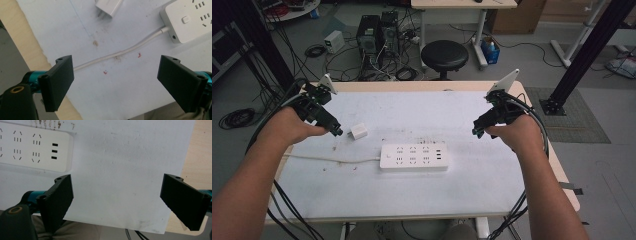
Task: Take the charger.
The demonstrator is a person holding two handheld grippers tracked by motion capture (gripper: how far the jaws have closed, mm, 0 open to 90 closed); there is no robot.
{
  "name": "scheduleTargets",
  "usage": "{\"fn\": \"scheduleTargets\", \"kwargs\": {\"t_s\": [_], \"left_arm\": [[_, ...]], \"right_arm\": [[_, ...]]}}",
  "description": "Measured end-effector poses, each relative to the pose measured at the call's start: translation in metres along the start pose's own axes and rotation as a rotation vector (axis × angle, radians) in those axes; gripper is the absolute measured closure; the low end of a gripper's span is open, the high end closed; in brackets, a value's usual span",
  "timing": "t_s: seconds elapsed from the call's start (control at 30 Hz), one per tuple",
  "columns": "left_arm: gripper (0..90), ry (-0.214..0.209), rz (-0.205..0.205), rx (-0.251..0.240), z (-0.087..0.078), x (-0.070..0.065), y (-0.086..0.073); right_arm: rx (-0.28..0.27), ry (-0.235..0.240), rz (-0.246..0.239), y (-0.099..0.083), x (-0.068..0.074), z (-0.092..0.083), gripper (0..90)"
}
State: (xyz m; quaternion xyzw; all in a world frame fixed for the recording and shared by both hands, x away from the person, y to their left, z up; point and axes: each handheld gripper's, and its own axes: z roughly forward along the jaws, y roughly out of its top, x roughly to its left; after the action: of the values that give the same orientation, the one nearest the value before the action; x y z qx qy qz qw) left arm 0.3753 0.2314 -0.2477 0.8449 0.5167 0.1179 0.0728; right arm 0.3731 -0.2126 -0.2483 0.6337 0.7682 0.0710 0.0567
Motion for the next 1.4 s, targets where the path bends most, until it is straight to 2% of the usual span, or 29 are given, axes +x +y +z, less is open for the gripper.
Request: {"fn": "scheduleTargets", "kwargs": {"t_s": [0.07, 0.4, 0.5, 0.77, 0.9, 1.07, 1.23, 1.4], "left_arm": [[13.9, 0.007, -0.001, -0.004, 0.003, 0.000, 0.001], [13.9, -0.013, -0.001, -0.004, 0.027, 0.002, 0.011], [13.9, -0.011, 0.010, 0.003, 0.037, 0.001, 0.016], [13.9, -0.043, 0.022, 0.012, 0.060, 0.001, 0.027], [13.9, -0.055, 0.023, -0.003, 0.069, 0.001, 0.032], [13.9, -0.068, 0.058, 0.003, 0.084, 0.001, 0.037], [13.9, -0.074, 0.063, 0.018, 0.099, 0.002, 0.041], [13.9, -0.088, 0.088, 0.022, 0.111, 0.006, 0.045]], "right_arm": [[-0.007, -0.001, -0.006, 0.000, 0.002, 0.000, 10.9], [-0.014, -0.005, -0.019, -0.002, 0.008, -0.002, 10.9], [-0.021, -0.004, -0.028, -0.002, 0.009, -0.004, 10.9], [-0.030, -0.011, -0.054, -0.003, 0.014, -0.008, 10.9], [-0.036, -0.013, -0.052, -0.003, 0.013, -0.008, 10.9], [-0.036, -0.015, -0.052, -0.004, 0.011, -0.009, 10.8], [-0.033, -0.018, -0.049, -0.006, 0.010, -0.008, 10.9], [-0.024, -0.023, -0.057, -0.007, 0.011, -0.004, 10.9]]}}
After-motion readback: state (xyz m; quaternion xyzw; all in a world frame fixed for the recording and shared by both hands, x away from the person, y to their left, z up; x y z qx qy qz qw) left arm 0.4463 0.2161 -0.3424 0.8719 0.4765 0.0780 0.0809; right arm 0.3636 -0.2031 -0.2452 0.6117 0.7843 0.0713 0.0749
